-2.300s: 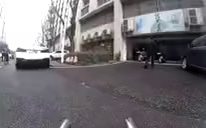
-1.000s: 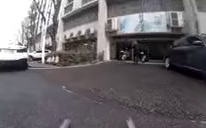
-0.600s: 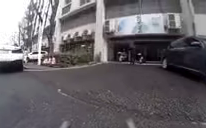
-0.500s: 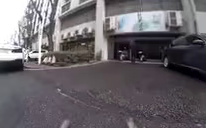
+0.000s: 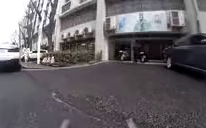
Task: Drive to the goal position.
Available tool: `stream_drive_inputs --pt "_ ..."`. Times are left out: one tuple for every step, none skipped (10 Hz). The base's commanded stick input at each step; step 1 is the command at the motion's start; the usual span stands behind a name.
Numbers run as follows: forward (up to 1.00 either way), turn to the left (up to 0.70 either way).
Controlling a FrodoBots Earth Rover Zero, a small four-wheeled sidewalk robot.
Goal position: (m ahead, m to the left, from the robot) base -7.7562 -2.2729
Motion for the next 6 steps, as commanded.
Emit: stream_drive_inputs --pt "0.7 0.0" --pt "0.7 0.0" --pt "0.7 0.0" --pt "0.7 0.0" --pt "0.7 0.0" --pt "0.7 0.0"
